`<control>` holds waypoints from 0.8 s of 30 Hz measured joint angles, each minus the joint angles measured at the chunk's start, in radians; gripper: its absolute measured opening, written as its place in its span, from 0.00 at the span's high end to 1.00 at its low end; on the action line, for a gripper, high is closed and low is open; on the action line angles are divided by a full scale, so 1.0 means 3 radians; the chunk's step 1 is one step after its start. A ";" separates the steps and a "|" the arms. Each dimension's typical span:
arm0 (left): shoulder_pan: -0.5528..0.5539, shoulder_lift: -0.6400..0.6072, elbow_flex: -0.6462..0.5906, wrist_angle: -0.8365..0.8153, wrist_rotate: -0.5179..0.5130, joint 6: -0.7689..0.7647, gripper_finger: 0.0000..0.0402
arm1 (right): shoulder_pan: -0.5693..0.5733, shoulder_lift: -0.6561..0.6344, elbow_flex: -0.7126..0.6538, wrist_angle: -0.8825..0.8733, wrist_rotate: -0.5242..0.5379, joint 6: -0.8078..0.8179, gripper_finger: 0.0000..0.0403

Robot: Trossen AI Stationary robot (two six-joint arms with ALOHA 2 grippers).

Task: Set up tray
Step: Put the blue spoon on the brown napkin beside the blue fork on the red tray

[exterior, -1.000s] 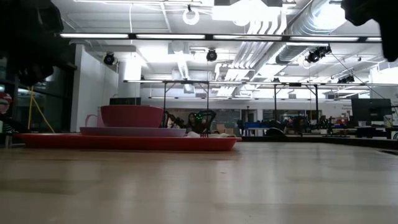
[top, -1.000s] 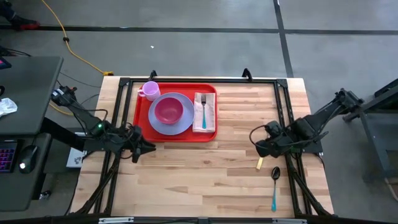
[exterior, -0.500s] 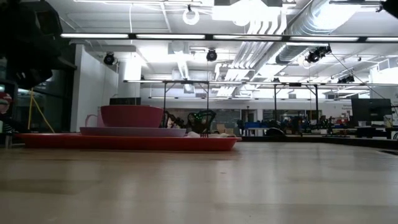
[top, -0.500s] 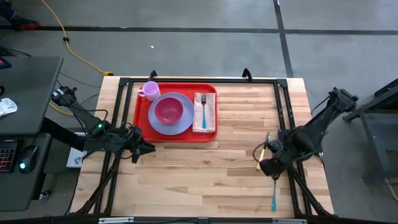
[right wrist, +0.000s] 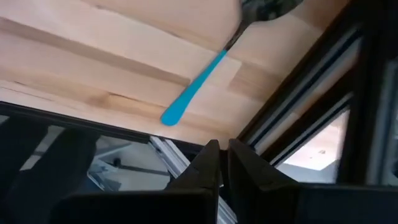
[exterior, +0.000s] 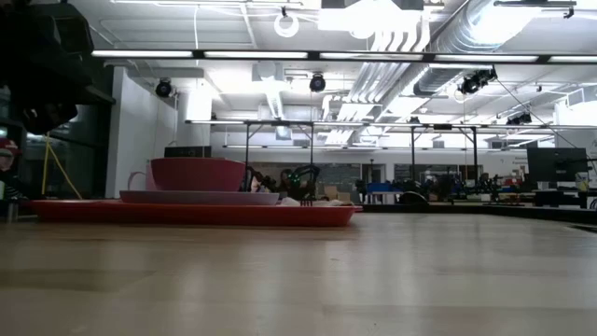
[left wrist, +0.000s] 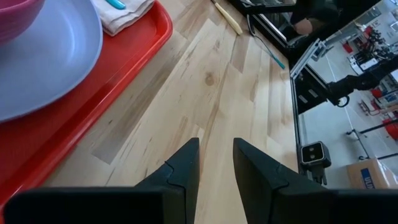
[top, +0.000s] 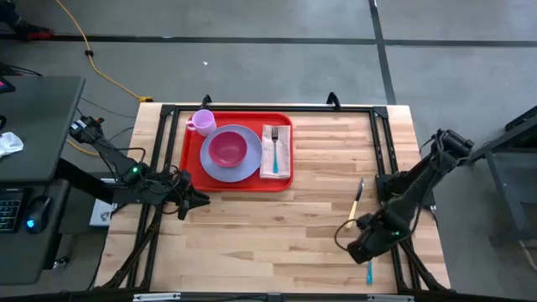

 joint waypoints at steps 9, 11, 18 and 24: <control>0.0000 0.0000 0.0000 0.0000 0.0001 -0.0064 0.68 | 0.0016 0.0415 0.0000 0.0069 -0.0155 0.0015 0.97; 0.0000 0.0001 0.0000 0.0000 0.0004 -0.0084 0.68 | 0.0010 0.0456 0.0000 0.0074 -0.0155 0.0019 0.97; 0.0000 0.0001 0.0000 0.0000 0.0011 -0.0136 0.68 | -0.0013 0.0517 -0.0064 0.0118 -0.0148 0.0026 0.96; 0.0000 0.0001 0.0000 0.0000 0.0012 -0.0140 0.68 | -0.0014 0.0517 -0.0222 0.0378 -0.0173 0.0028 0.84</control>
